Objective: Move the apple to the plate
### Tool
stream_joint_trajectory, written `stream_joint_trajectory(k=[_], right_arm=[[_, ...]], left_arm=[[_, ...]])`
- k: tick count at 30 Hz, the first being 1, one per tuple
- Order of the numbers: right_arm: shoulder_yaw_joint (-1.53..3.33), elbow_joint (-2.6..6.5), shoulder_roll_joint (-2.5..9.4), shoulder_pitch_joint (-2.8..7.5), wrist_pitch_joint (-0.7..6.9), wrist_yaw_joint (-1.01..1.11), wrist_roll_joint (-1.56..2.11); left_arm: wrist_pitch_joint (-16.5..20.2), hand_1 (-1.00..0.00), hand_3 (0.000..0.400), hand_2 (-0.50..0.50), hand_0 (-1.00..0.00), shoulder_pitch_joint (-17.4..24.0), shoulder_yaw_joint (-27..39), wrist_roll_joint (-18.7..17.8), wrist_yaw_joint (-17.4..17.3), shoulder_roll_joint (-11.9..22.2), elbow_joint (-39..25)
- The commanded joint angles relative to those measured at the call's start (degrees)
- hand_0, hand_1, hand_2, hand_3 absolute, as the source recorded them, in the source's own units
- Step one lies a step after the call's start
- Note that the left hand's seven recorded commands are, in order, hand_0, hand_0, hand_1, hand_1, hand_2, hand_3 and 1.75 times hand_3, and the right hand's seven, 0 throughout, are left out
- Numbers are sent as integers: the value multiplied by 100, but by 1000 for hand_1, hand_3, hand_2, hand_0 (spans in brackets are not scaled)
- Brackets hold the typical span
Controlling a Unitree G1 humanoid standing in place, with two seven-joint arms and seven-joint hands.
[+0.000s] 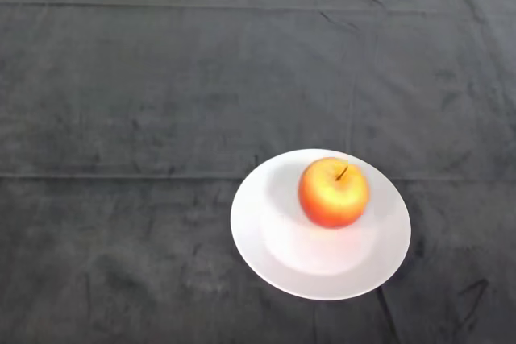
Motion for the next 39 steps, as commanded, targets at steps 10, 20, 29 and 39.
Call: stream_joint_trajectory(k=[10, 20, 29, 39], right_arm=[[-45, -12, -149, -62, 18, 14, 101], [-44, -5, -151, -65, 15, 20, 96], [-44, -1, -152, -66, 14, 23, 93], [-44, 3, -153, -68, 12, 27, 90]], left_arm=[[101, 0, 0, 0, 0, -53, 215, 207, 481, 423, 96], [60, 0, 0, 0, 0, -9, 259, 222, 503, 407, 35], [56, 0, 0, 0, 0, -8, 268, 256, 457, 416, 53], [61, 0, 0, 0, 0, -32, 264, 312, 421, 435, 103]])
